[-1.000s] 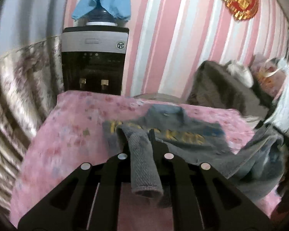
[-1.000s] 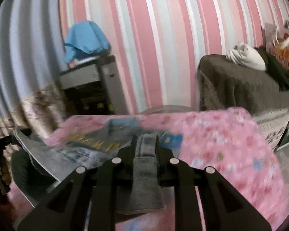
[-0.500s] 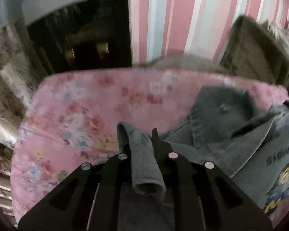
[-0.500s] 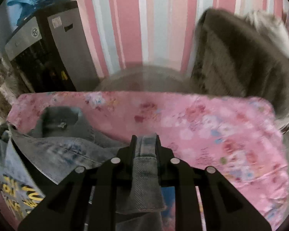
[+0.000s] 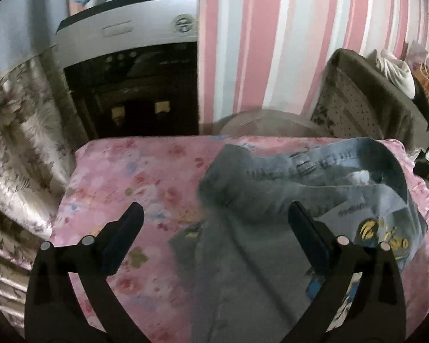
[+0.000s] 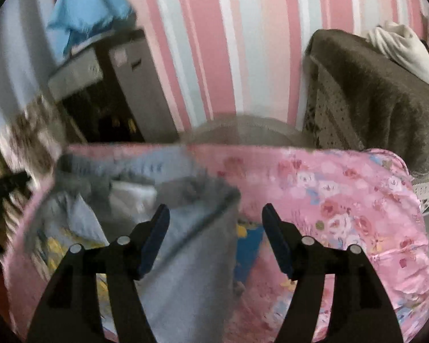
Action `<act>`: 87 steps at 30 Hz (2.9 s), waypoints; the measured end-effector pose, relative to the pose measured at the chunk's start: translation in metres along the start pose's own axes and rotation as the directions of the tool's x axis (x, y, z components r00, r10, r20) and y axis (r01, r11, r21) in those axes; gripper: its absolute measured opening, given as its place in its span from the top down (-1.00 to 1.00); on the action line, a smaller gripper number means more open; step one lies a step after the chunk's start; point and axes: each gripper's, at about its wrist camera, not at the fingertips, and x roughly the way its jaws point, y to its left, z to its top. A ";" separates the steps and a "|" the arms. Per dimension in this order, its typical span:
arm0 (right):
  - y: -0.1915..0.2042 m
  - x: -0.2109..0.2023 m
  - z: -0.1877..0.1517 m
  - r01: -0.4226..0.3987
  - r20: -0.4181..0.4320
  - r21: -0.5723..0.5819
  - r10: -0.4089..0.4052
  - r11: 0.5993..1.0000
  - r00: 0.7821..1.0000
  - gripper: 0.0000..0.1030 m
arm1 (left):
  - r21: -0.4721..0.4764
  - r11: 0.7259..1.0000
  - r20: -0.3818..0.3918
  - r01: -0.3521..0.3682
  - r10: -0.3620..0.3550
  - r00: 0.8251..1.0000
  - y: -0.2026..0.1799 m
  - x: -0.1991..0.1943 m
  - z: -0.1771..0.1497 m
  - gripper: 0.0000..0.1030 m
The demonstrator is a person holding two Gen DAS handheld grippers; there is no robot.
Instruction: Fold large clothes
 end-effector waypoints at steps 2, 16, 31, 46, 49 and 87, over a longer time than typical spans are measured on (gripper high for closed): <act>0.000 0.011 -0.010 0.013 -0.029 -0.047 -0.015 0.999 0.999 -0.31 | 0.000 1.000 -0.026 0.004 -0.004 1.000 0.008 0.007 -0.010 -0.94; 0.016 0.037 0.003 -0.065 0.067 -0.245 0.084 0.967 0.994 0.87 | 0.157 0.987 -0.052 0.022 -0.014 0.999 -0.025 0.067 -0.019 0.77; -0.049 0.051 0.004 0.003 -0.058 0.120 0.004 0.993 0.998 -0.10 | -0.086 0.995 -0.108 -0.050 0.041 0.993 0.027 0.077 -0.022 -0.16; -0.018 -0.018 -0.100 -0.038 0.042 0.295 0.026 0.955 0.999 -0.62 | 0.003 1.000 0.020 0.000 0.000 1.000 -0.103 -0.014 -0.068 -0.94; -0.014 -0.016 -0.107 -0.047 0.043 0.307 0.035 0.950 0.998 -0.69 | 0.012 1.000 -0.007 0.020 -0.020 1.000 -0.128 -0.011 -0.079 -0.94; 0.008 -0.023 -0.122 -0.037 0.083 0.236 0.018 0.971 0.996 -0.79 | 0.006 0.999 -0.016 0.031 -0.031 0.999 -0.184 0.021 -0.103 0.62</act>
